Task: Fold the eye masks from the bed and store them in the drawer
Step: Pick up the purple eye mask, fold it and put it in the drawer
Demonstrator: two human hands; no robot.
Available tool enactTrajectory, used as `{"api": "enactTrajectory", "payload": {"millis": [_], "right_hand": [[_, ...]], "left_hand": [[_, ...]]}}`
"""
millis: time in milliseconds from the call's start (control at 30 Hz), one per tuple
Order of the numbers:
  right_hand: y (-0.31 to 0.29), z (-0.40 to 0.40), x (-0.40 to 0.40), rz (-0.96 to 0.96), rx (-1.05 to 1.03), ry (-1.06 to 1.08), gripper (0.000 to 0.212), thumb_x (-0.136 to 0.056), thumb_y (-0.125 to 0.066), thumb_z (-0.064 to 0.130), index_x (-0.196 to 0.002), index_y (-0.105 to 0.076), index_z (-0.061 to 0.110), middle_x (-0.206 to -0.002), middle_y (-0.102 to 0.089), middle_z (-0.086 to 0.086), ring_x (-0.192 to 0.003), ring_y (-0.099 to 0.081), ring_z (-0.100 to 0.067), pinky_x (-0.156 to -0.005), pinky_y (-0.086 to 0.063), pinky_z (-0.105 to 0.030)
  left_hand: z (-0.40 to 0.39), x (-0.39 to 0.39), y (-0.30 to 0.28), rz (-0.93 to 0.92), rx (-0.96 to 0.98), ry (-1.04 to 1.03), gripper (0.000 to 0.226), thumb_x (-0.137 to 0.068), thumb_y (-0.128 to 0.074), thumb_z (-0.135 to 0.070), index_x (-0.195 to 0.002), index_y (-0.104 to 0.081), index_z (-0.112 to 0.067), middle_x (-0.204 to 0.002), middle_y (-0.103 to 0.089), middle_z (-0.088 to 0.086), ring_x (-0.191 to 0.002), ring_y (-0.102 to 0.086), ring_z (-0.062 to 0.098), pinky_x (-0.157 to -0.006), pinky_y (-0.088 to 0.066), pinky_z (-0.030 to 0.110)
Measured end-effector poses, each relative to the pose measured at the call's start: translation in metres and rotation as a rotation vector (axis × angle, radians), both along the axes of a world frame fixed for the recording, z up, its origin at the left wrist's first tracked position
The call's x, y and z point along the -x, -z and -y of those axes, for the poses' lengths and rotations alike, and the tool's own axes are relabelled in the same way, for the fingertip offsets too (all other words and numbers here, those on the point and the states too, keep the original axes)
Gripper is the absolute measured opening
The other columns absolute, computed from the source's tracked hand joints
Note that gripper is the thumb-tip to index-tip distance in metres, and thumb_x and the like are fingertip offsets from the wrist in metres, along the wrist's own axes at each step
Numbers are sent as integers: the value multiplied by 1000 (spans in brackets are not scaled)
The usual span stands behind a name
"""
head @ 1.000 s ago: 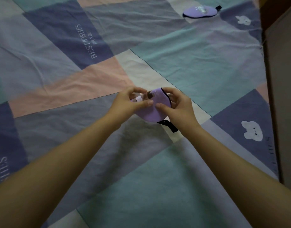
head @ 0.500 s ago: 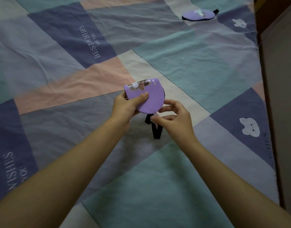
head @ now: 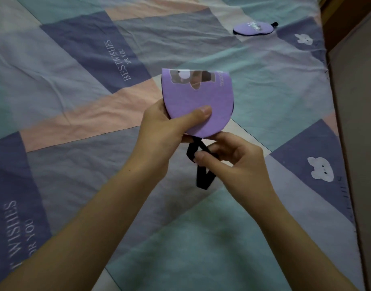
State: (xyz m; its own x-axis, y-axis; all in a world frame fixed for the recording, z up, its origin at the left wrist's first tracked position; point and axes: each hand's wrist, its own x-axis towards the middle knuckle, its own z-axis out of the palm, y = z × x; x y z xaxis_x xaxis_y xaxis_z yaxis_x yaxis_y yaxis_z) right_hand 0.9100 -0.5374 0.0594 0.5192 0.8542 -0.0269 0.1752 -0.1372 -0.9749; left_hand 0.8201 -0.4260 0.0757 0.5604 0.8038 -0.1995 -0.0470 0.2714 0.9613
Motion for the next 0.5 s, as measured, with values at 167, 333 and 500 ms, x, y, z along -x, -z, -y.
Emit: {"api": "enactTrajectory", "payload": {"millis": [167,333,500], "right_hand": [[-16,-5,-14,-337,46,28,30,-72,-76,27,-49,-61,16,-42,-52,3,-46,-49,-10,-56,-42,-17],[-12,-6,-28,-1172,-219,214,26,-81,-57,35,-59,-60,20,-59,-60,6,-70,-65,-12,-87,-44,-31],[9,-13,-26,-1124,-342,239,46,-86,-36,5,-123,-58,23,-131,-61,4,-114,-62,-9,-98,-47,-32]], "left_hand": [[-16,4,8,-85,-72,-137,27,-74,-78,-14,-97,-66,-20,-90,-73,-2,-72,-67,9,-55,-50,20],[-19,12,30,-183,-8,-176,31,-74,-79,-18,-101,-66,-19,-92,-71,-4,-66,-62,5,-51,-46,15],[-7,15,42,-162,15,-101,24,-75,-78,-14,-95,-67,-20,-82,-70,-7,-60,-59,1,-49,-43,15]]}}
